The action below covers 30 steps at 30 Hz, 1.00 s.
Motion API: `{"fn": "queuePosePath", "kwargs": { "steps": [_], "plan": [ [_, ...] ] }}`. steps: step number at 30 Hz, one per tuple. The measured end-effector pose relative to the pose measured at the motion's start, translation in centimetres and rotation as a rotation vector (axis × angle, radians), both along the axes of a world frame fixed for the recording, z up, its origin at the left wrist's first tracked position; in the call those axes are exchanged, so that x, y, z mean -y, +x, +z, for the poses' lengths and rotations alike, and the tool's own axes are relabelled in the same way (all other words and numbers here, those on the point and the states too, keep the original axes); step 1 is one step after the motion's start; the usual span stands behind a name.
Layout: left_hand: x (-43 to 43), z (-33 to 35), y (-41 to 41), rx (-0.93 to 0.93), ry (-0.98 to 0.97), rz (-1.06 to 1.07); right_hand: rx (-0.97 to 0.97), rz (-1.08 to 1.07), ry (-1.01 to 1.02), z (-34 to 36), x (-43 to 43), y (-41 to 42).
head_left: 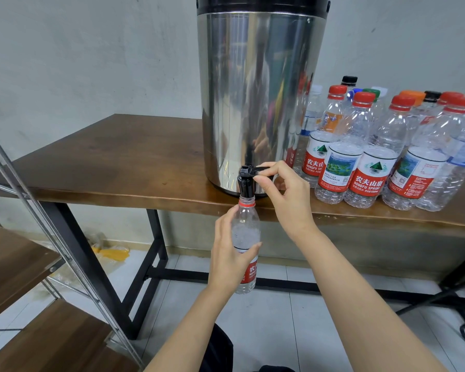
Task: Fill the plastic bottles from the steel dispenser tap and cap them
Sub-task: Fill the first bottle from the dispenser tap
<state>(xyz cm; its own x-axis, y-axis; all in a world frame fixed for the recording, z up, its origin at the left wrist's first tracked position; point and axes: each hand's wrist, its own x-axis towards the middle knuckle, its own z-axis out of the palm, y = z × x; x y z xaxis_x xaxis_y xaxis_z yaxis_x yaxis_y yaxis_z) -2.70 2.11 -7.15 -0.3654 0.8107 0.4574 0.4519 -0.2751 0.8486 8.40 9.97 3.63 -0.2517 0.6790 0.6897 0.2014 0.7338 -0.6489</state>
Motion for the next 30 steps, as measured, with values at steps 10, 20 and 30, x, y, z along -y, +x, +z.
{"fn": "queuePosePath", "kwargs": {
  "steps": [10,20,30],
  "plan": [
    [0.0,0.0,-0.2,-0.011,-0.008,-0.004,-0.01,0.014,-0.001,0.0,0.0,0.0],
    [0.1,0.0,-0.2,0.003,-0.012,-0.012,-0.001,0.014,-0.005,0.0,0.1,0.0],
    [0.1,0.2,-0.2,0.017,-0.002,-0.022,0.119,0.014,0.075,0.4,-0.3,1.0]
  ]
}}
